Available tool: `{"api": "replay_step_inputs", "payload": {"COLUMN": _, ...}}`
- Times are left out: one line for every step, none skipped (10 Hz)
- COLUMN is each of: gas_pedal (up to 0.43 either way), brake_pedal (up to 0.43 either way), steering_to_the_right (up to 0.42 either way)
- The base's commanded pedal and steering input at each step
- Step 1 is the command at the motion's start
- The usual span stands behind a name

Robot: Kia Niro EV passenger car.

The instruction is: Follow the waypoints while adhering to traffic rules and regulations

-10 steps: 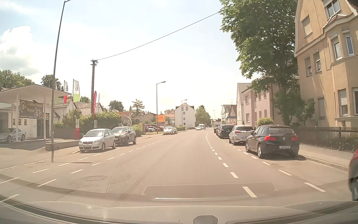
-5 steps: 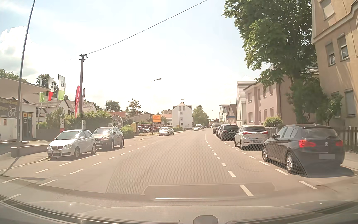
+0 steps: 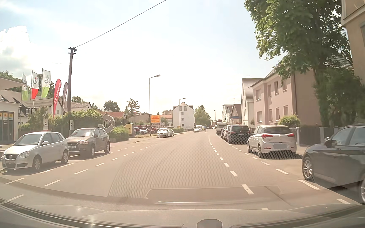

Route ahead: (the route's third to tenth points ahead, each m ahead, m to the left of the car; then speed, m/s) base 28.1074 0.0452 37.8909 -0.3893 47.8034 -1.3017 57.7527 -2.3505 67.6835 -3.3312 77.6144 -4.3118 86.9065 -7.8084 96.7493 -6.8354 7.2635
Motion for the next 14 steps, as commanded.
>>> {"api": "replay_step_inputs", "payload": {"gas_pedal": 0.087, "brake_pedal": 0.000, "steering_to_the_right": 0.007}}
{"api": "replay_step_inputs", "payload": {"gas_pedal": 0.098, "brake_pedal": 0.000, "steering_to_the_right": 0.007}}
{"api": "replay_step_inputs", "payload": {"gas_pedal": 0.118, "brake_pedal": 0.000, "steering_to_the_right": 0.008}}
{"api": "replay_step_inputs", "payload": {"gas_pedal": 0.130, "brake_pedal": 0.000, "steering_to_the_right": 0.009}}
{"api": "replay_step_inputs", "payload": {"gas_pedal": 0.130, "brake_pedal": 0.000, "steering_to_the_right": 0.009}}
{"api": "replay_step_inputs", "payload": {"gas_pedal": 0.130, "brake_pedal": 0.000, "steering_to_the_right": 0.008}}
{"api": "replay_step_inputs", "payload": {"gas_pedal": 0.130, "brake_pedal": 0.000, "steering_to_the_right": 0.007}}
{"api": "replay_step_inputs", "payload": {"gas_pedal": 0.130, "brake_pedal": 0.000, "steering_to_the_right": 0.007}}
{"api": "replay_step_inputs", "payload": {"gas_pedal": 0.130, "brake_pedal": 0.000, "steering_to_the_right": 0.007}}
{"api": "replay_step_inputs", "payload": {"gas_pedal": 0.130, "brake_pedal": 0.000, "steering_to_the_right": 0.007}}
{"api": "replay_step_inputs", "payload": {"gas_pedal": 0.130, "brake_pedal": 0.000, "steering_to_the_right": 0.007}}
{"api": "replay_step_inputs", "payload": {"gas_pedal": 0.130, "brake_pedal": 0.000, "steering_to_the_right": 0.007}}
{"api": "replay_step_inputs", "payload": {"gas_pedal": 0.130, "brake_pedal": 0.000, "steering_to_the_right": 0.006}}
{"api": "replay_step_inputs", "payload": {"gas_pedal": 0.130, "brake_pedal": 0.000, "steering_to_the_right": 0.006}}
